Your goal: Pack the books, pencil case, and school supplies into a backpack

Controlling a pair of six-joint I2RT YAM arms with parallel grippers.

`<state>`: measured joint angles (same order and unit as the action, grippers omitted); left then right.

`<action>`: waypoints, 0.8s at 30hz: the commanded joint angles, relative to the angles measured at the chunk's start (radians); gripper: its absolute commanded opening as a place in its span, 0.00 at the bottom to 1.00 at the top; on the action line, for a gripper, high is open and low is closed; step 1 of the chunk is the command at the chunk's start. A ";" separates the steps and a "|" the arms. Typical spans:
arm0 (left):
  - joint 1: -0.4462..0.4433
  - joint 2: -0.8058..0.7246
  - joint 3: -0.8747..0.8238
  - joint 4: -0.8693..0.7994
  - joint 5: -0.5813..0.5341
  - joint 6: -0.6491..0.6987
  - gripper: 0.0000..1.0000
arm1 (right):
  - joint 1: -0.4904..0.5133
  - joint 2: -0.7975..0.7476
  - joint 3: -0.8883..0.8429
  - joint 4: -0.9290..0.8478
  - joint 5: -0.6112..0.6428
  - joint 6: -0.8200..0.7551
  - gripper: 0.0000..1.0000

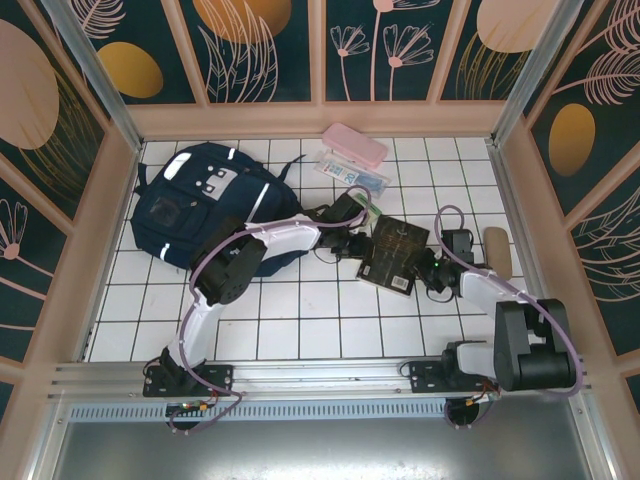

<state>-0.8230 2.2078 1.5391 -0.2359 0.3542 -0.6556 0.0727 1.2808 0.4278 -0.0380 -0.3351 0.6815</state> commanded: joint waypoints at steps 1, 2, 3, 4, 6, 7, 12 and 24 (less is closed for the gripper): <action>-0.018 0.038 -0.017 -0.017 0.055 -0.006 0.25 | 0.014 0.021 -0.034 0.202 -0.264 0.033 0.42; -0.021 0.038 -0.019 -0.015 0.058 -0.006 0.25 | 0.014 0.014 -0.039 0.235 -0.297 0.042 0.41; -0.021 0.036 -0.019 -0.014 0.058 -0.007 0.25 | 0.013 0.000 -0.044 0.269 -0.332 0.059 0.40; -0.021 0.032 -0.021 -0.013 0.059 -0.006 0.25 | 0.010 -0.016 -0.048 0.300 -0.358 0.074 0.39; -0.021 0.026 -0.024 -0.011 0.060 -0.007 0.24 | 0.001 -0.055 -0.054 0.346 -0.402 0.103 0.37; -0.021 0.024 -0.024 -0.011 0.060 -0.006 0.24 | -0.006 -0.073 -0.058 0.363 -0.417 0.118 0.37; -0.020 0.018 -0.026 -0.009 0.066 -0.007 0.24 | -0.055 -0.144 -0.074 0.420 -0.475 0.171 0.35; -0.020 -0.012 -0.035 -0.026 0.052 0.003 0.24 | -0.064 -0.065 -0.014 0.184 -0.341 0.027 0.16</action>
<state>-0.8154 2.2051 1.5341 -0.2123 0.3668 -0.6590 0.0063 1.2316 0.3714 0.1719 -0.6666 0.7521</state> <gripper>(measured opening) 0.241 0.181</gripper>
